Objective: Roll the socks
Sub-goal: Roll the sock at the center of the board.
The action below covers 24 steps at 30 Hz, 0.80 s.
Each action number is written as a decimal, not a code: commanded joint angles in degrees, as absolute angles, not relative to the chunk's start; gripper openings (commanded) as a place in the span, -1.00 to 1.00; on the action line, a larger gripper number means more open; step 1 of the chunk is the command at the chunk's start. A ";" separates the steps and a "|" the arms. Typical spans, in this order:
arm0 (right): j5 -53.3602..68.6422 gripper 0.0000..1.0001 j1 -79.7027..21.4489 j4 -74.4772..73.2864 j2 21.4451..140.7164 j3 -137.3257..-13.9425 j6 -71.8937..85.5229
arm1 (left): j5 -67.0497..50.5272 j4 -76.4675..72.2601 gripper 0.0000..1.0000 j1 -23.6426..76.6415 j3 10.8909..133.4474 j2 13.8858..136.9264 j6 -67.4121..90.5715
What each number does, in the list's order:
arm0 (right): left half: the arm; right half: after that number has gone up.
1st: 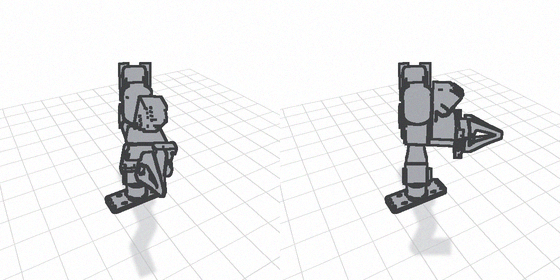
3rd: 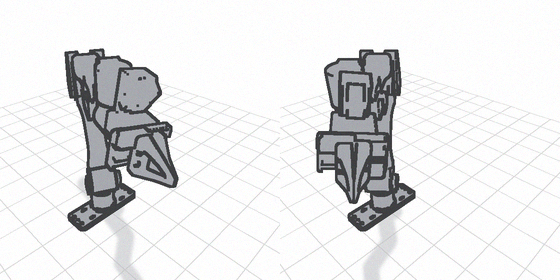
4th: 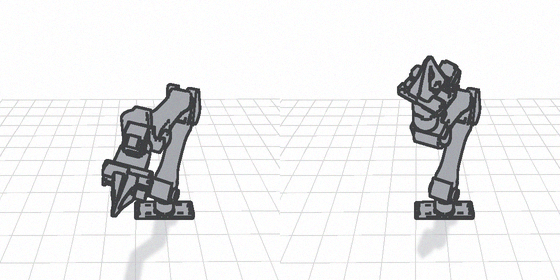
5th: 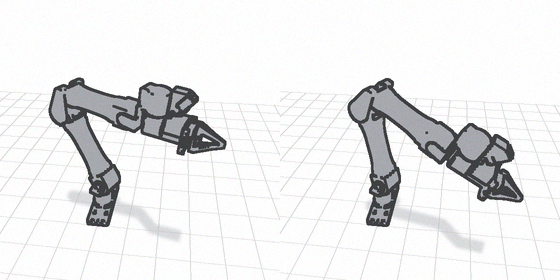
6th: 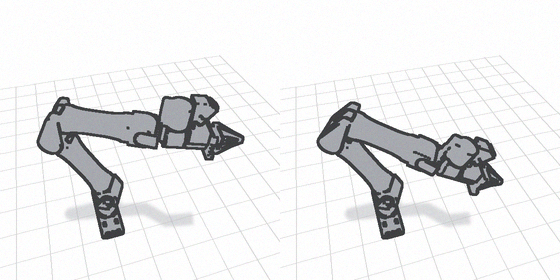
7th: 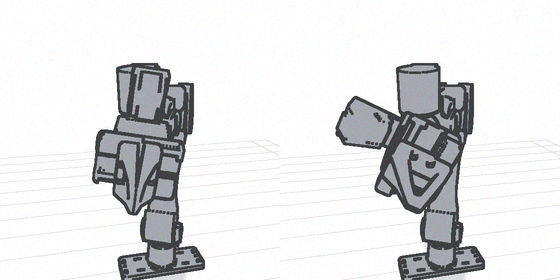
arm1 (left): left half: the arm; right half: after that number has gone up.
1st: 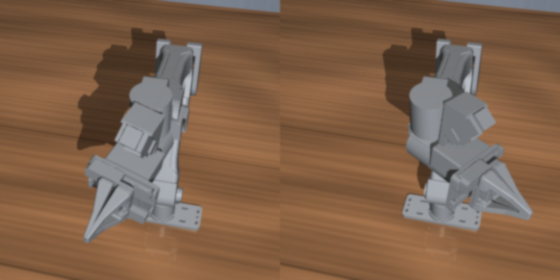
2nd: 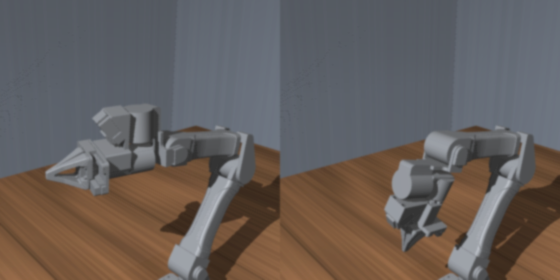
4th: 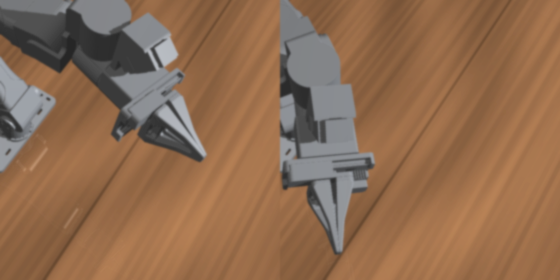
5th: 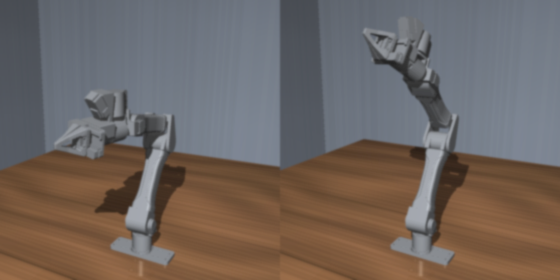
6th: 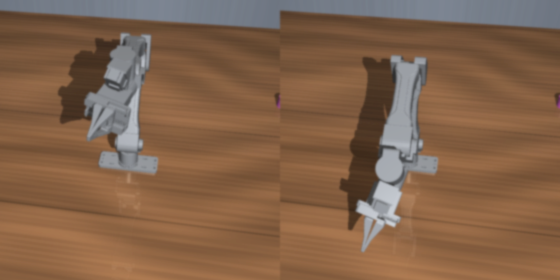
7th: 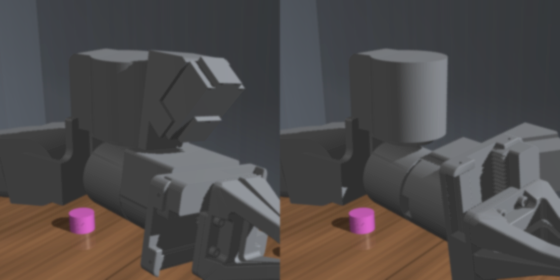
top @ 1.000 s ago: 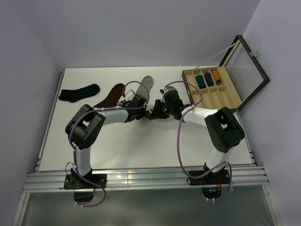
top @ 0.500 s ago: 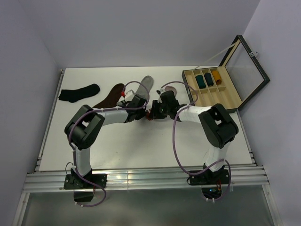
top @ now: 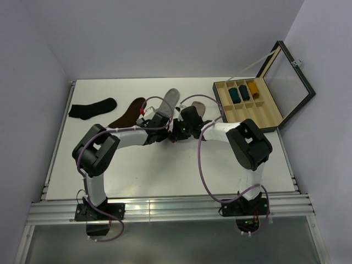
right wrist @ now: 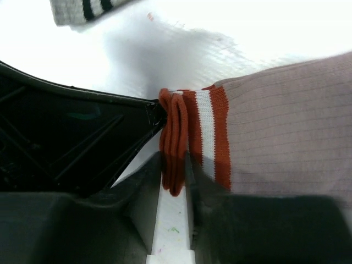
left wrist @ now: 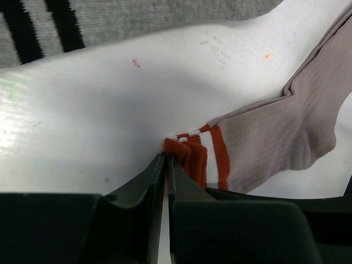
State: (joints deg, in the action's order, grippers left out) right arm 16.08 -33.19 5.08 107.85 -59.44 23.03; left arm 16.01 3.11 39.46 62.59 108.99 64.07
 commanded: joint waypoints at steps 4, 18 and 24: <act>19.59 -0.74 -34.54 1.24 109.07 -62.31 22.85 | 17.23 9.67 -0.74 39.81 57.66 103.73 63.63; 37.79 -1.00 -32.79 3.52 109.68 -61.43 33.22 | 16.61 4.75 -0.35 39.90 43.00 85.53 65.30; 40.25 -1.00 -30.59 4.30 113.02 -61.62 35.07 | 14.94 -3.07 -0.08 39.82 37.45 81.91 63.90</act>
State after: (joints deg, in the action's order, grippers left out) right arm 37.30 -31.97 2.48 111.42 -60.42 33.23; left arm 15.75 2.70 39.57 39.03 82.30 64.55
